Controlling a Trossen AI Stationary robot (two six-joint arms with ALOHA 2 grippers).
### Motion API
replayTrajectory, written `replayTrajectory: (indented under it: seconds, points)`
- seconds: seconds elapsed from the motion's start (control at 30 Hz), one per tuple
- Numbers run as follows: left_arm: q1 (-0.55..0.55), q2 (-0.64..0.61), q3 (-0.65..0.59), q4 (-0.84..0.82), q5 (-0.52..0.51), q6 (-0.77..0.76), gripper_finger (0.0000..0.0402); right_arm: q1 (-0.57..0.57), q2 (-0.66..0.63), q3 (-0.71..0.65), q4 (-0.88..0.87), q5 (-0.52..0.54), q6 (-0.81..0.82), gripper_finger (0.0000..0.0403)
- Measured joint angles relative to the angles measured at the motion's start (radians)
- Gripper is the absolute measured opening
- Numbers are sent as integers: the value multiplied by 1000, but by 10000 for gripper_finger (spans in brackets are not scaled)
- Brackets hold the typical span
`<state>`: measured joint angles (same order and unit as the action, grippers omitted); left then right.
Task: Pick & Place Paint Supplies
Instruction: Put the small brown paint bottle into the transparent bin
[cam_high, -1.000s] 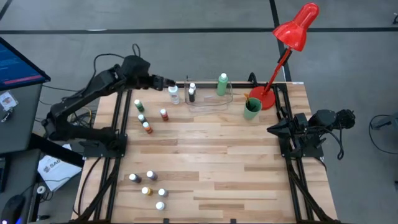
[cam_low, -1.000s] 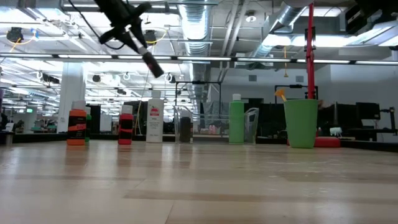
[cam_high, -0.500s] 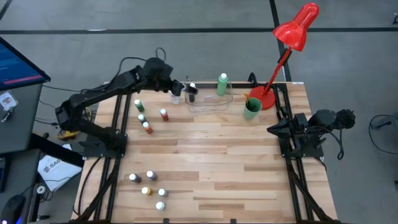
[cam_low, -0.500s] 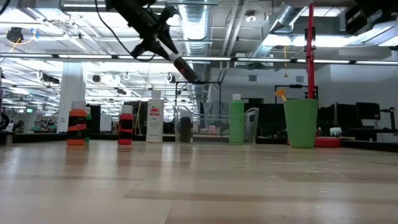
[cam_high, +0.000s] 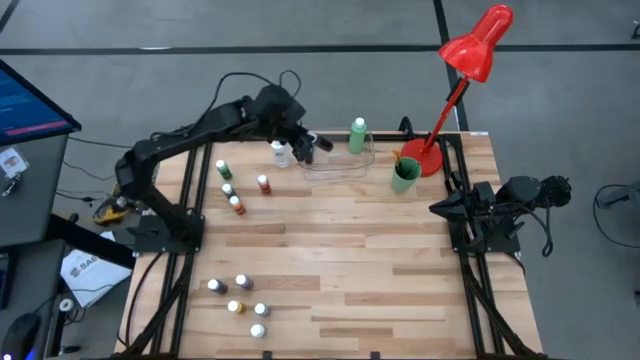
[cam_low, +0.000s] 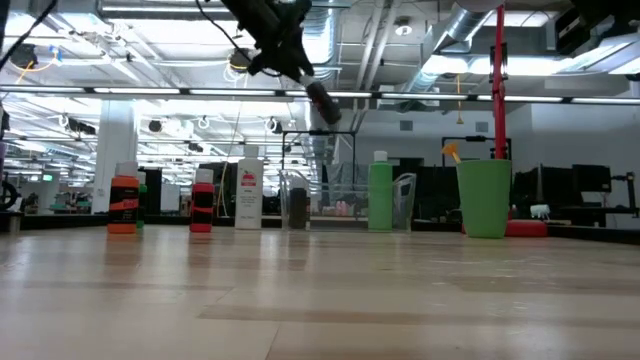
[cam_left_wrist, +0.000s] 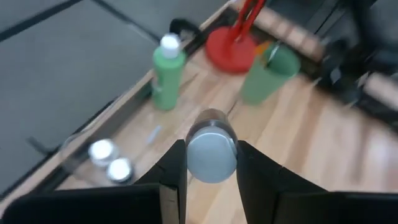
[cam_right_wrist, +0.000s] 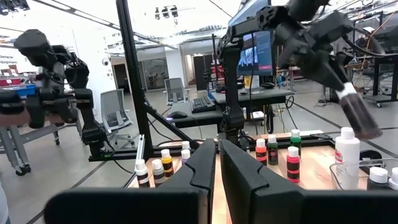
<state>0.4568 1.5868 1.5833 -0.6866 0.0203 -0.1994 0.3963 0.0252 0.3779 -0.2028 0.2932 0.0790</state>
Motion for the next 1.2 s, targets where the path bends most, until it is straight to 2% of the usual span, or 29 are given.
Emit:
replayTrajectory:
  seconds: [0.17,0.33,0.57,0.73,1.2]
  points:
    - [0,81,43,-74,-48,106,83,0,0,0,0,0,0,21]
    - [-2,145,44,-92,-50,144,83,0,0,0,0,0,0,21]
    - [-3,216,44,-119,-111,185,83,0,0,0,0,0,0,21]
    - [-3,241,44,-142,-151,203,83,0,0,0,0,0,0,21]
    - [-3,243,-11,-160,-185,203,83,0,0,0,0,0,0,21]
